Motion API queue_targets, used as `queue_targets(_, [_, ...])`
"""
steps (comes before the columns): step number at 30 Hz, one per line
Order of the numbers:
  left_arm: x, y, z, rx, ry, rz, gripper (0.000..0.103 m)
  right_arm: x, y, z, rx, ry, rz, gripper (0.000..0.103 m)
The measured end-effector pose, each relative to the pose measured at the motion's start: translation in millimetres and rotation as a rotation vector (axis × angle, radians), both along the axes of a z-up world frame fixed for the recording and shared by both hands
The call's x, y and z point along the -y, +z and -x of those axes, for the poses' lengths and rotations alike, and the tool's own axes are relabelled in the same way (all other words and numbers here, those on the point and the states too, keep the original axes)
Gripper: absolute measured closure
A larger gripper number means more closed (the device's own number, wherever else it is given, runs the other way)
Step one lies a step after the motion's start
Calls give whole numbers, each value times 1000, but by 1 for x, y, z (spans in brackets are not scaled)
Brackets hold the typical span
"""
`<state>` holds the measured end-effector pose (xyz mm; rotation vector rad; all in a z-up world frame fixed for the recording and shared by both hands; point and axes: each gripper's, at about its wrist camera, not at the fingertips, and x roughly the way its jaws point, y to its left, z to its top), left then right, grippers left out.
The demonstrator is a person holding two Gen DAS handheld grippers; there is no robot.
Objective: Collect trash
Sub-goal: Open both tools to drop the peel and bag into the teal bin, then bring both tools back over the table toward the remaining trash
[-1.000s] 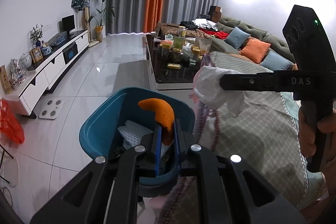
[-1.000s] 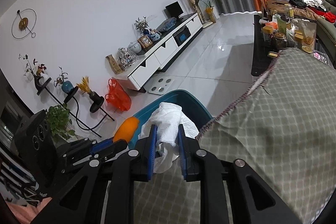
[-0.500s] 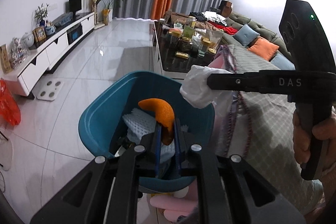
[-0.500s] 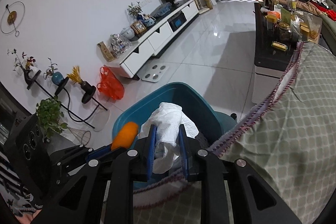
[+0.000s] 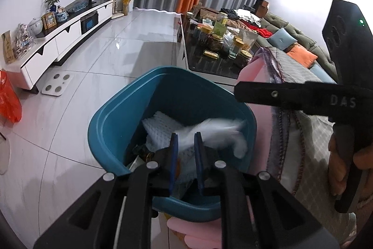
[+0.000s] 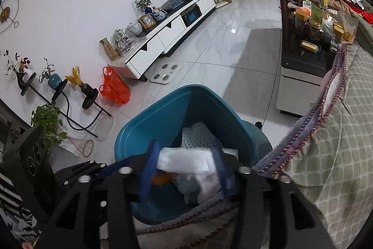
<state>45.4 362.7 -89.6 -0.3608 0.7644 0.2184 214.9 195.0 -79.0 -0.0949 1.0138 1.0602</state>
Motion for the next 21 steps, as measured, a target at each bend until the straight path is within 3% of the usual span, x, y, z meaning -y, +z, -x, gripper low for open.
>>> queue_targets(3, [1,5,6,15,13,-11,84,5,3,1,0,-2,-13,48])
queue_targets(8, [14,24,20,72,14,-57,70,27,16,11,12,10,-61,48])
queue_targets(12, [36,40,34,136,-8,-106,49,55,28,25,42,21,-102,48])
queue_targets(17, [80,63,46,224,-80,-150,41,113,45,42,107,-7,-148,48])
queue_targets(21, [121,75,46,256,-153,-196,24,166,56,50,150,-79,-170,48])
